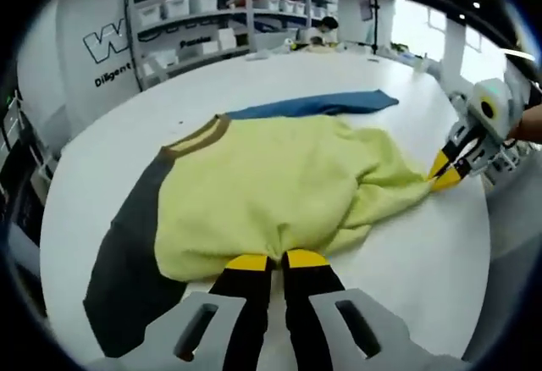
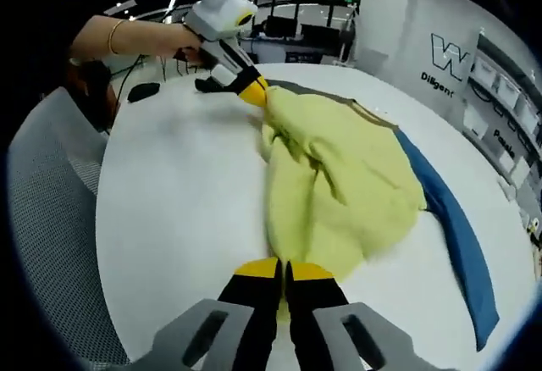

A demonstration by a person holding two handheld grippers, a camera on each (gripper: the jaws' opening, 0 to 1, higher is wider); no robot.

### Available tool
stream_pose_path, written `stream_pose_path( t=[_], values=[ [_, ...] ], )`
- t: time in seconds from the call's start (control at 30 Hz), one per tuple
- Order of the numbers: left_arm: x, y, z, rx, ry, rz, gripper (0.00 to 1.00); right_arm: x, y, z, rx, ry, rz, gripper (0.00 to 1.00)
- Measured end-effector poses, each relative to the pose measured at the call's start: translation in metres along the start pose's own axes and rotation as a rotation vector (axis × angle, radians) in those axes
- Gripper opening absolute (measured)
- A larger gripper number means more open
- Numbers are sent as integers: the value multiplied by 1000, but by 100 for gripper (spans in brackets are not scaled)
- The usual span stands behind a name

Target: Fold the garment on the visible template until the final outline fits inside the template.

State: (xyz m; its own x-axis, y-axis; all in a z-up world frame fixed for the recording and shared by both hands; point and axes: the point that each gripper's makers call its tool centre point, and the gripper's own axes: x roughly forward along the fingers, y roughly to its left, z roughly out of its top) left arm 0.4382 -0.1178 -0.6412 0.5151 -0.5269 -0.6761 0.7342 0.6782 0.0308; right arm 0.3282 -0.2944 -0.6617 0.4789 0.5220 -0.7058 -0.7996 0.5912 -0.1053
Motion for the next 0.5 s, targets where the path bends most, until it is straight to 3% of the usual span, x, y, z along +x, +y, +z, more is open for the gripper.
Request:
stream_pose_path(
  t=[0.23, 0.37, 0.5],
  values=[
    [-1, 9, 15, 1, 0, -17, 2, -17, -26, 34, 116, -127, -2, 0],
    [6, 17, 26, -51, -3, -35, 2, -25, -59, 57, 219, -216, -38, 0],
    [17, 33, 35, -64, -9, -14, 3, -25, -90, 66, 310, -267, -88, 0]
  ],
)
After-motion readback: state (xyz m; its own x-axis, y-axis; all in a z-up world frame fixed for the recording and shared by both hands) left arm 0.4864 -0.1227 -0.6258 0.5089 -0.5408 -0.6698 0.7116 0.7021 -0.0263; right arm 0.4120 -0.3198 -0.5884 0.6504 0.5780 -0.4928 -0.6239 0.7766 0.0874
